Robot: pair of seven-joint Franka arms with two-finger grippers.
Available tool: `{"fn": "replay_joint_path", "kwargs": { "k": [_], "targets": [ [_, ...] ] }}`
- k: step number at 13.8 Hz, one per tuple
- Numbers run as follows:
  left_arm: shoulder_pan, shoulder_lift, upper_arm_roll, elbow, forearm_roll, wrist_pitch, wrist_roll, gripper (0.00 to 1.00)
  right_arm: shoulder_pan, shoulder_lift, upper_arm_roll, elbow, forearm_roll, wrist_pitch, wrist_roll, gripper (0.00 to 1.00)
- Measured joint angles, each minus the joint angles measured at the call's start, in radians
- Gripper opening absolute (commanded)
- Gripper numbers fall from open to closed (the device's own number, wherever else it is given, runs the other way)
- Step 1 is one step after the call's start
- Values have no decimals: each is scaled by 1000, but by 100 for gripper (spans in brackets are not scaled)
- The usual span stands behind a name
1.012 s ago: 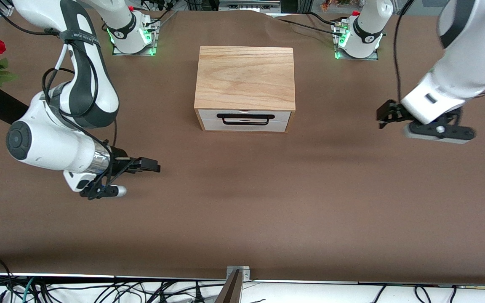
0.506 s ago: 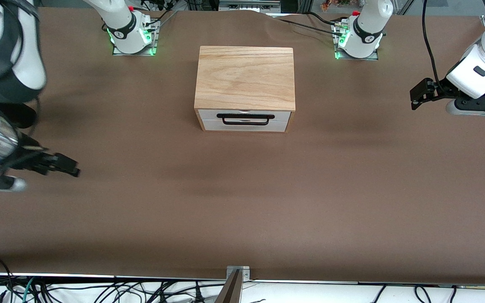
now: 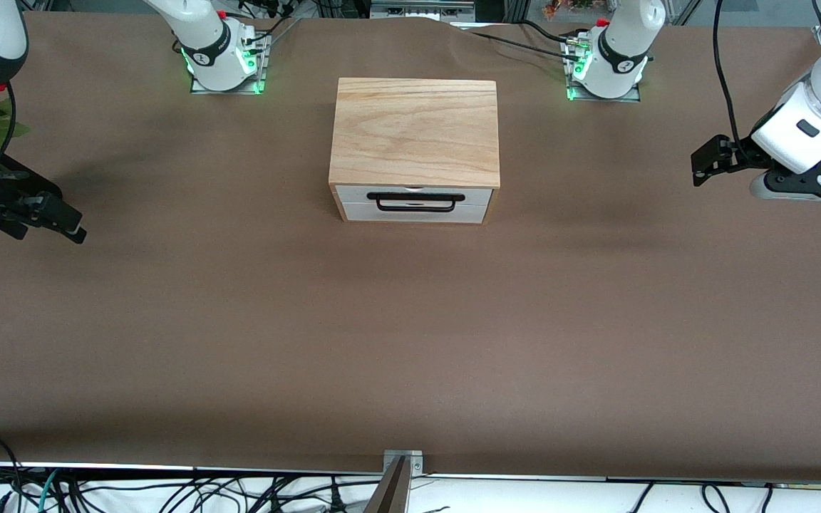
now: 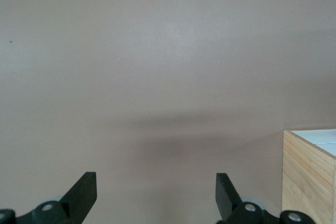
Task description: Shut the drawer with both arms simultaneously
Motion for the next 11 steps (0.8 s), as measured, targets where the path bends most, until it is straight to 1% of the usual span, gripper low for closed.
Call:
{"fn": "replay_joint_path", "kwargs": {
  "k": [2, 4, 7, 11],
  "targets": [
    [1, 1, 0, 0, 0, -5, 0, 100, -11, -20, 27, -28, -14, 0, 0, 100],
    [4, 1, 0, 2, 0, -7, 1, 100, -11, -25, 40, -40, -18, -1, 0, 100],
    [9, 1, 0, 8, 0, -13, 31, 100, -11, -23, 43, -42, -25, -13, 0, 100],
    [9, 1, 0, 11, 0, -14, 45, 100, -10, -21, 47, -37, -58, -23, 0, 100]
  ]
}}
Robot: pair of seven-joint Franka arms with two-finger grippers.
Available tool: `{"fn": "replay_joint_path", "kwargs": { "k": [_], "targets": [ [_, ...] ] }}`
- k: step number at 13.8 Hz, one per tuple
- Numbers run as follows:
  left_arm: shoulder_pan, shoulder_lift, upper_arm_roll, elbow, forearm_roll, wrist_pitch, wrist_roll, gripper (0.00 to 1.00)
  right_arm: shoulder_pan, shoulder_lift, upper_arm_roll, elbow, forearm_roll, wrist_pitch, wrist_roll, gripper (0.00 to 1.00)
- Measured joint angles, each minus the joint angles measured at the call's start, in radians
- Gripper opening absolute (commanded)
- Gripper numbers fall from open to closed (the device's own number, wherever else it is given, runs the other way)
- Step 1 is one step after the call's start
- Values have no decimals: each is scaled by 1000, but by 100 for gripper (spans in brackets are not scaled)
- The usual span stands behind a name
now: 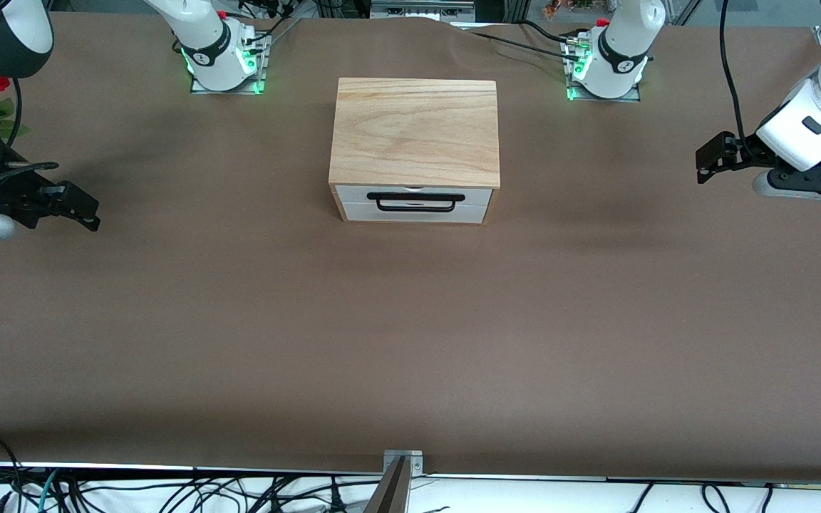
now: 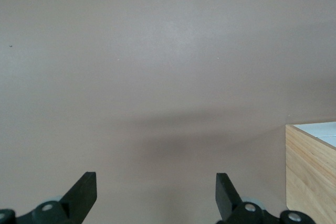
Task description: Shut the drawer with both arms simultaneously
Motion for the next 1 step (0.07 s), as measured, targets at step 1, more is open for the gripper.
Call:
{"fn": "replay_joint_path", "kwargs": {
  "k": [1],
  "targets": [
    [0, 0, 0, 0, 0, -1, 0, 100, 2, 0, 3, 0, -2, -1, 0, 100]
  ]
}}
